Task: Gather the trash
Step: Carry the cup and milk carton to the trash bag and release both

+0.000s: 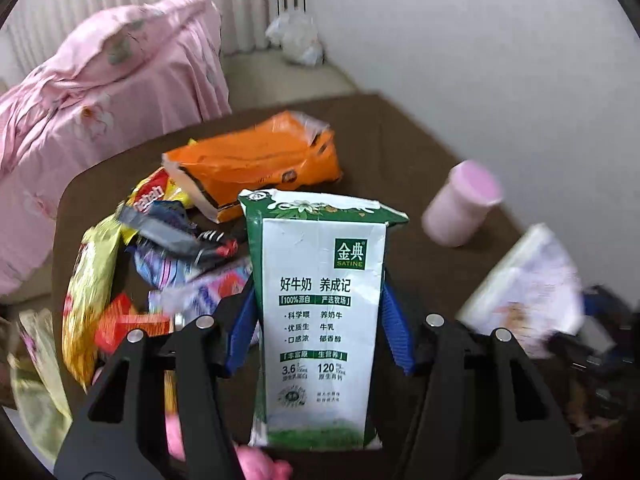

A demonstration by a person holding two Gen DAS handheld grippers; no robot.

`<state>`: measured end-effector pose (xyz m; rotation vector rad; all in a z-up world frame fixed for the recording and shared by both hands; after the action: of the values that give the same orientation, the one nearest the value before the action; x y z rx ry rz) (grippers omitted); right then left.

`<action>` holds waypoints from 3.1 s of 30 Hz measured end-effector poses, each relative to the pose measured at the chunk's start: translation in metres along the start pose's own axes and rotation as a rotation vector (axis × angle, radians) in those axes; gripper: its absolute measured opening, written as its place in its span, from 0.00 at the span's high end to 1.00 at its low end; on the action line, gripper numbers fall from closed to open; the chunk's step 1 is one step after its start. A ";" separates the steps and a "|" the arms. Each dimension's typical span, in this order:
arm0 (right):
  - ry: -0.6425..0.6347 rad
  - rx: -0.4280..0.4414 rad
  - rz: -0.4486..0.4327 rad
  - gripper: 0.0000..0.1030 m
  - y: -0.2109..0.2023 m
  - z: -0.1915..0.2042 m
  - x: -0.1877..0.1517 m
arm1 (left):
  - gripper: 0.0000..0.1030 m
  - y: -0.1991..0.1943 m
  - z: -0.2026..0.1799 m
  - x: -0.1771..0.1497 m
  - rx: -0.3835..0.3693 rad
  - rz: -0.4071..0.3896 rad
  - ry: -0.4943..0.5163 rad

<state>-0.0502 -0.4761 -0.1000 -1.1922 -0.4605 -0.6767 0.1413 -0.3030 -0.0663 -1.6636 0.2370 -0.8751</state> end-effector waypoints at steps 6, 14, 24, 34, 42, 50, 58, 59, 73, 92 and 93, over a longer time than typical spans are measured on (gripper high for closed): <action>-0.021 0.033 -0.011 0.51 -0.002 0.010 0.003 | 0.49 -0.048 0.003 -0.042 -0.079 -0.131 -0.099; -0.115 0.033 -0.065 0.51 -0.020 0.045 0.018 | 0.49 -0.094 0.018 -0.075 -0.039 -0.249 -0.185; -0.260 0.057 -0.106 0.51 -0.038 0.105 0.039 | 0.49 -0.160 0.049 -0.111 0.041 -0.407 -0.257; -0.452 0.075 -0.105 0.51 -0.033 0.189 0.061 | 0.49 -0.204 0.131 -0.160 0.160 -0.524 -0.470; -0.572 0.108 -0.064 0.51 -0.008 0.249 0.077 | 0.49 -0.211 0.198 -0.207 0.198 -0.558 -0.634; -0.623 0.124 -0.058 0.51 0.019 0.284 0.095 | 0.49 -0.219 0.253 -0.219 0.244 -0.649 -0.668; -0.636 0.139 -0.004 0.51 0.072 0.297 0.117 | 0.49 -0.168 0.311 -0.204 0.198 -0.619 -0.740; -0.643 0.146 0.007 0.51 0.080 0.301 0.119 | 0.49 -0.154 0.314 -0.201 0.184 -0.598 -0.737; -0.756 0.281 0.184 0.51 0.188 0.381 0.117 | 0.51 -0.082 0.346 -0.246 0.320 -0.279 -0.840; -0.715 0.327 0.285 0.44 0.236 0.389 0.101 | 0.27 -0.114 0.348 -0.253 0.148 -0.390 -0.939; -0.708 0.326 0.271 0.43 0.231 0.385 0.103 | 0.27 -0.115 0.347 -0.254 0.150 -0.390 -0.945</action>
<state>0.1930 -0.0861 -0.0700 -1.1293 -0.9385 0.0790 0.1573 0.1416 -0.0798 -1.8253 -0.7994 -0.2861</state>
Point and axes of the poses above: each gripper's, at about its wrist camera, not at the fingertips, and y roughly the way its jaws point, z to its left, x to its top, the point moved 2 cm from there along y, roughly the way its jaws point, and after that the axes turned 11 degrees about z, right-handed, at the moved point
